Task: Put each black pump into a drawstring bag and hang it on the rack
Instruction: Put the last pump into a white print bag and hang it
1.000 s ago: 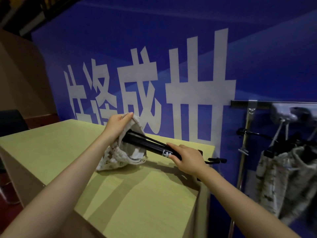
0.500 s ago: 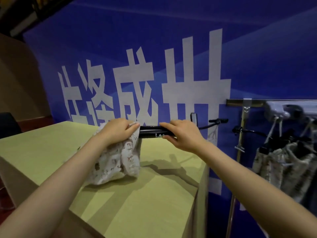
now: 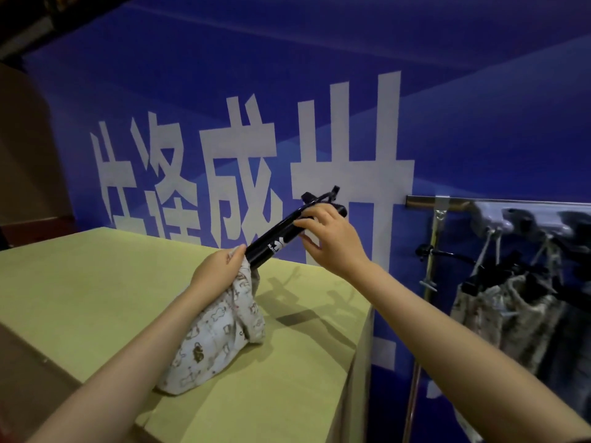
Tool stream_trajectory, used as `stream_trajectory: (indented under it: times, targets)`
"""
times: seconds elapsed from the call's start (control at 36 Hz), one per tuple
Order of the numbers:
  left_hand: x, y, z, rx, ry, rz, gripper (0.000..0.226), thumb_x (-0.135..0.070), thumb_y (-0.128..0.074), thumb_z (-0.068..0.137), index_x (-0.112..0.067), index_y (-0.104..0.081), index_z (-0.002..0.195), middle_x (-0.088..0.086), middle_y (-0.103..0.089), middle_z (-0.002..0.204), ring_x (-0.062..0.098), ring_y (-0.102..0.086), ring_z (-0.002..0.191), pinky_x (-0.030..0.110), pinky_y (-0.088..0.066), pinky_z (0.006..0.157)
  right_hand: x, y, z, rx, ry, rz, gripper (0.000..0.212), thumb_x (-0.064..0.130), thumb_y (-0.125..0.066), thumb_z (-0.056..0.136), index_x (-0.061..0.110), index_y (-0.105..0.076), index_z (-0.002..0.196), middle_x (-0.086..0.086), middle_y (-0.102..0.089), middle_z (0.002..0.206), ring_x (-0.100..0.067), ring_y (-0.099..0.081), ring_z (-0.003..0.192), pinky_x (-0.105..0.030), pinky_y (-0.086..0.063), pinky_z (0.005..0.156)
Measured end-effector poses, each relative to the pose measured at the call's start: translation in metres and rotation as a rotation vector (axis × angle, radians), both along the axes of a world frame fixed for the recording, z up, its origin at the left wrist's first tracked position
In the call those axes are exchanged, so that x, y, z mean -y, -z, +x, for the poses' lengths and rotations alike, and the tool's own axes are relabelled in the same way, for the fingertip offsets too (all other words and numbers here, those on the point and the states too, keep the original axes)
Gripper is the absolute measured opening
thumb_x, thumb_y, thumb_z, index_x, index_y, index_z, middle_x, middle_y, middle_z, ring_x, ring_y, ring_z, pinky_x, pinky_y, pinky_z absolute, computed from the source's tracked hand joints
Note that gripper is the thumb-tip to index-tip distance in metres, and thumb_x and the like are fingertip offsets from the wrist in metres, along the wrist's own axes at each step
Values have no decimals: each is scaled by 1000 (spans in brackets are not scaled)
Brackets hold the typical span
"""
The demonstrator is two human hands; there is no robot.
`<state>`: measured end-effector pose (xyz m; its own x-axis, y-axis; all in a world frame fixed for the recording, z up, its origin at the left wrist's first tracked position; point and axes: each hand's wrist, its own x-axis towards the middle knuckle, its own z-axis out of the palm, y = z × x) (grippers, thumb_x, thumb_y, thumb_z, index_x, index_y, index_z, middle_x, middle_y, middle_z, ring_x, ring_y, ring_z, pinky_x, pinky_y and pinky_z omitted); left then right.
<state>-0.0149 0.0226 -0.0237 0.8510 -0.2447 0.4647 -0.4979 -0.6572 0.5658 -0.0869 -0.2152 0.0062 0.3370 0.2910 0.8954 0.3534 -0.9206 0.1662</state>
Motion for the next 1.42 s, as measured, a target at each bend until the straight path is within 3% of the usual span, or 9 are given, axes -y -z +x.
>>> stream_trajectory:
  times: [0.08,0.22,0.33,0.53,0.75,1.0,1.14,1.28,1.42]
  targets:
    - [-5,5,0,4,-24,12,58,-51,-29,101,-15,-55,64,9,-63,67,28,-62,69,33,-42,61,2,3,-9,2,-78,334,10,24,-65,88,17,-61,84,5,-59,83,-13,-53,77,-31,-48,57]
    - [-11,9,5,56,-86,48,63,-53,-27,100,-8,-56,66,8,-62,64,26,-59,62,32,-39,56,4,-16,-9,-305,-72,1093,49,61,-61,82,19,-49,103,0,-52,98,-15,-53,85,-34,-49,72]
    - [-5,11,3,91,-80,58,61,-50,-28,101,-6,-61,75,7,-63,67,25,-59,64,30,-36,55,-4,-27,-6,-616,-69,1090,43,56,-51,92,15,-55,104,-4,-64,99,-20,-65,83,-43,-60,75]
    - [8,-4,-9,-166,38,-357,55,-42,-41,101,-3,-56,66,13,-62,66,29,-59,68,32,-44,64,-11,-37,-10,-403,-484,1280,15,11,-53,98,10,-64,109,-12,-71,95,-17,-70,72,-23,-56,62]
    - [16,-89,-27,-556,404,-966,39,-39,-42,102,-10,-68,107,9,-75,94,19,-71,87,29,-56,70,-35,-69,-25,-362,-804,1176,11,5,-55,96,3,-56,107,-12,-68,89,-19,-66,63,-25,-56,62]
    - [24,-131,-35,-497,379,-1031,39,-33,-55,96,-1,-65,117,17,-72,104,30,-68,97,36,-56,77,-46,-85,-33,-344,-800,987,16,6,-59,94,-3,-61,107,-7,-67,84,-9,-64,68,-20,-51,61]
    - [39,-131,-53,-478,409,-1068,32,-32,-50,99,-8,-71,101,10,-75,87,19,-72,73,26,-55,57,-50,-66,-31,-455,-854,1183,11,20,-58,95,17,-68,99,8,-72,94,0,-67,89,-19,-51,80]
    - [54,-132,-59,-449,391,-1119,34,-35,-49,99,-12,-74,98,7,-76,81,15,-71,62,20,-51,48,-68,-61,-38,-526,-836,1245,32,37,-47,99,16,-67,109,5,-71,97,3,-66,83,-13,-47,66]
    - [54,-134,-56,-405,348,-1042,37,-41,-48,99,-18,-76,95,7,-76,93,20,-71,82,30,-56,71,-68,-72,-42,-509,-820,1200,21,41,-57,93,21,-65,94,7,-71,87,4,-67,73,-9,-48,61]
